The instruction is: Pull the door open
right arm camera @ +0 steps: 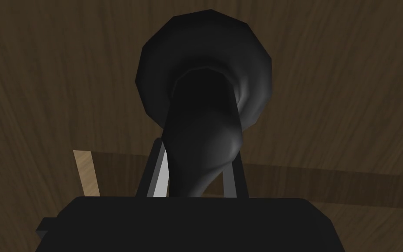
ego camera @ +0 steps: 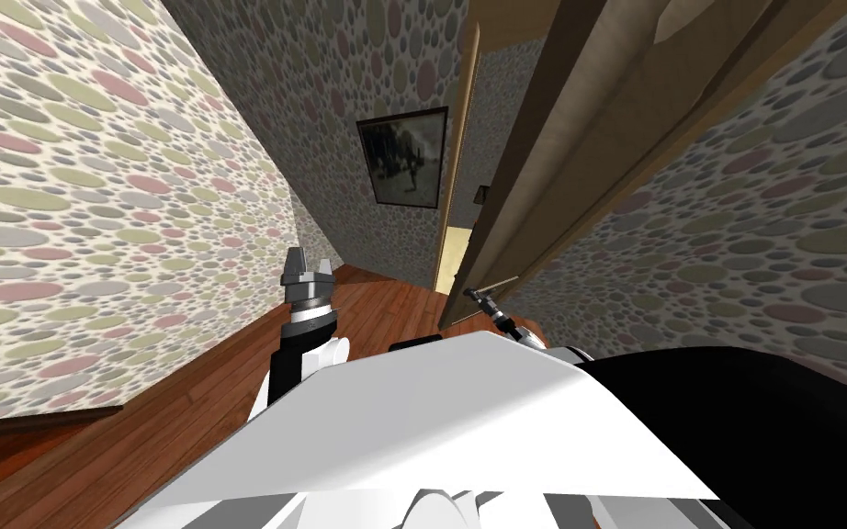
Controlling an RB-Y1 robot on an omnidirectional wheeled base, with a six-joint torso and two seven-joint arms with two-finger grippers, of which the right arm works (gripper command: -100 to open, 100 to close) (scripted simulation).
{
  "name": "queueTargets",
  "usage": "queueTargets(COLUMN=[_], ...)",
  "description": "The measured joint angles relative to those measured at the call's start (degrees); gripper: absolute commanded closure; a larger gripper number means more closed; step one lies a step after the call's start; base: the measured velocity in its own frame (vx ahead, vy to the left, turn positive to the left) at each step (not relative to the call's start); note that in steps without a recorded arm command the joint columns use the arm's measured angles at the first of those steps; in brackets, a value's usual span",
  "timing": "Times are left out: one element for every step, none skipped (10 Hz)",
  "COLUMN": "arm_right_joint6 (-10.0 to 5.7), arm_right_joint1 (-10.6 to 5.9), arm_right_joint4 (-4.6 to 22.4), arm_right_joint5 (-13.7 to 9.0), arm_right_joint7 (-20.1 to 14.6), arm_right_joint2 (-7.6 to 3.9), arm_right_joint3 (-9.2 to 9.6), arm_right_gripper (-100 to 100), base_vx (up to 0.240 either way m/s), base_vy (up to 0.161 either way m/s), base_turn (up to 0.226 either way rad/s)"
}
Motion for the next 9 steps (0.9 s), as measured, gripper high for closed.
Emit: queueTargets(arm_right_joint6=[-0.52, -1.21, -1.61, -2.25, -3.32, -3.35, -3.26, -3.29, -3.73], arm_right_joint1=[0.82, 0.67, 1.43, 1.26, 0.73, 1.59, 1.72, 2.06, 1.71], arm_right_joint4=[-0.3, 0.5, 0.1, 0.8, 2.4, 1.2, 1.0, 0.8, 1.6], arm_right_joint5=[0.2, 0.3, 0.5, 0.6, 0.7, 0.8, 0.9, 0.8, 0.9], arm_right_joint7=[-0.2, -0.1, -0.4, -0.4, -0.2, -0.4, -0.4, -0.5, -0.5], arm_right_joint2=[-0.09, -0.12, -0.48, -0.61, -0.82, -0.85, -0.73, -0.83, -0.99], arm_right_joint3=[-0.15, -0.17, -0.46, -0.57, -0.74, -1.01, -0.95, -1.14, -1.25], arm_right_gripper=[100, 100, 100, 100, 100, 100, 100, 100, 100], base_vx=[-0.124, -0.141, -0.117, -0.148, -0.190, -0.078, -0.134, -0.200, -0.218], base_vy=[-0.071, -0.048, -0.058, -0.065, -0.092, -0.041, -0.048, -0.079, -0.099], base_turn=[0.069, 0.158, 0.098, 0.148, 0.146, 0.039, 0.188, 0.191, 0.164])
